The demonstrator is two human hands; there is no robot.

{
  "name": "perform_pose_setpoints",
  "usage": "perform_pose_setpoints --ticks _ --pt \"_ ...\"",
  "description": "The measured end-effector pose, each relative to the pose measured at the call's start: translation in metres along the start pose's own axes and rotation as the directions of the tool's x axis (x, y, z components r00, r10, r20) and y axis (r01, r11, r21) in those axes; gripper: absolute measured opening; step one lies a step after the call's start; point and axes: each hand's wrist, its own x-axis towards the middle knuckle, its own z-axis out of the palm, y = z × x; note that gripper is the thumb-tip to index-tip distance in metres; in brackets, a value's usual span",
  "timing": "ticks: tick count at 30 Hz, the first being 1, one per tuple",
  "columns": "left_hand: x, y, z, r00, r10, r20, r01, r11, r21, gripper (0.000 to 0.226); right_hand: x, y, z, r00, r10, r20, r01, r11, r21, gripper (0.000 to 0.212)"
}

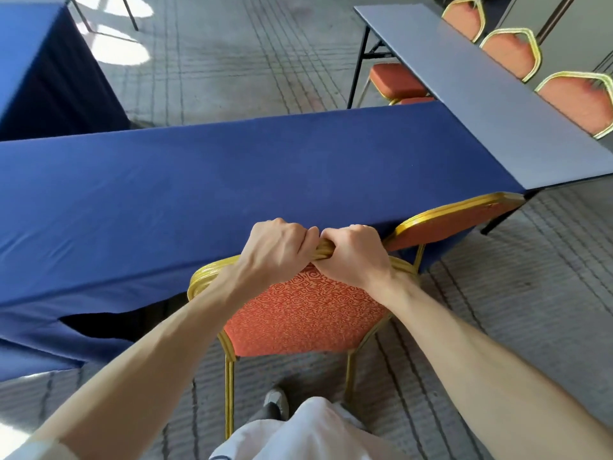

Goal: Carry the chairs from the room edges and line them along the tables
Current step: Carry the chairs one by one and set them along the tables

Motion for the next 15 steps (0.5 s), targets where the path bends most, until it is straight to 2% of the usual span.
perform_pose_setpoints --ticks 3,7,11,15 --pt "0.001 0.006 0.016 0.993 -0.12 -0.017 0.12 0.993 0.008 0.047 -0.003 0.016 0.01 0.998 -0.057 0.005 0.057 0.998 -0.033 0.035" --pt "-0.002 0.016 0.034 0.943 -0.325 -0.079 0.325 0.946 -0.006 0.05 -0.006 0.031 0.019 0.989 -0.148 0.02 0.148 0.989 0.008 0.037" --pt "-0.016 0.023 0.041 0.882 -0.457 -0.117 0.46 0.888 0.006 0.051 -0.007 0.032 0.019 0.963 -0.241 0.12 0.234 0.97 0.067 0.036" --pt "-0.027 0.035 0.048 0.817 -0.547 -0.184 0.556 0.831 -0.007 0.055 -0.013 0.032 0.013 0.956 -0.242 0.166 0.225 0.967 0.116 0.036"
